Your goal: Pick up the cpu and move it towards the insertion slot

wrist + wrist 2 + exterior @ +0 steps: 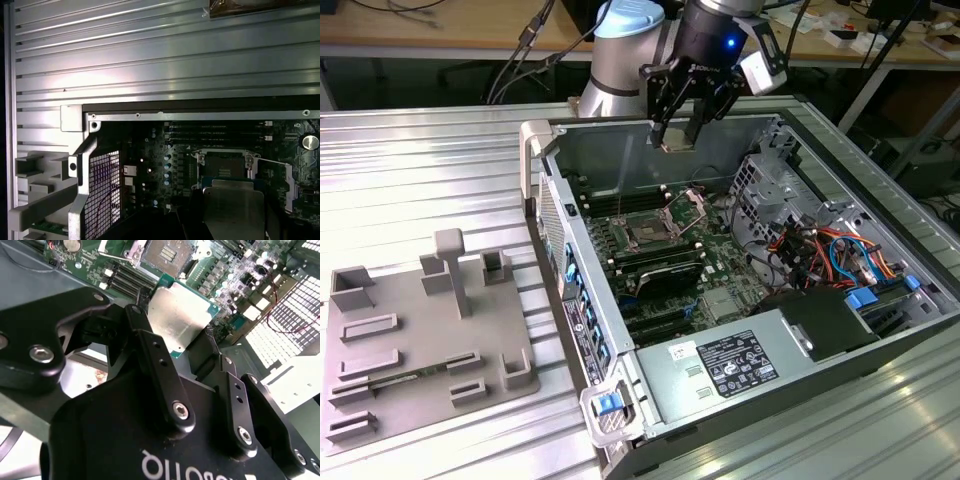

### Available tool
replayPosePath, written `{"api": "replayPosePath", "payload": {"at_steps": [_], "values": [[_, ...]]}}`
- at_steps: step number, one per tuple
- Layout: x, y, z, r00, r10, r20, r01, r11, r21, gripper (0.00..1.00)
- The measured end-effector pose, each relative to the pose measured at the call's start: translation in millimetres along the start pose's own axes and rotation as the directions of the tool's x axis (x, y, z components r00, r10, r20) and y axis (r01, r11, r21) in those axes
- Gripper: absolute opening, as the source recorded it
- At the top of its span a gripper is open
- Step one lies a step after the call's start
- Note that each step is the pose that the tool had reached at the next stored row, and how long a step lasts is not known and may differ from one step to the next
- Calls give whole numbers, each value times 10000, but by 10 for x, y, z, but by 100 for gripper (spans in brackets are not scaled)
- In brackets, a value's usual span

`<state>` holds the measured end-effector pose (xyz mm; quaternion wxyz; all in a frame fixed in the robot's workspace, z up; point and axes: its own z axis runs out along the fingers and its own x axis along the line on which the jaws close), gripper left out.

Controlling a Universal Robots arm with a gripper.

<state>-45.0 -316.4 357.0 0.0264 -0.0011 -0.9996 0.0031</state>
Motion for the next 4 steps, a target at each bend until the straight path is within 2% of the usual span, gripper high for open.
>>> {"api": "replayPosePath", "payload": {"at_steps": [4], "values": [[-2,1,0,10000,0,-8,0,10000,0,55]]}}
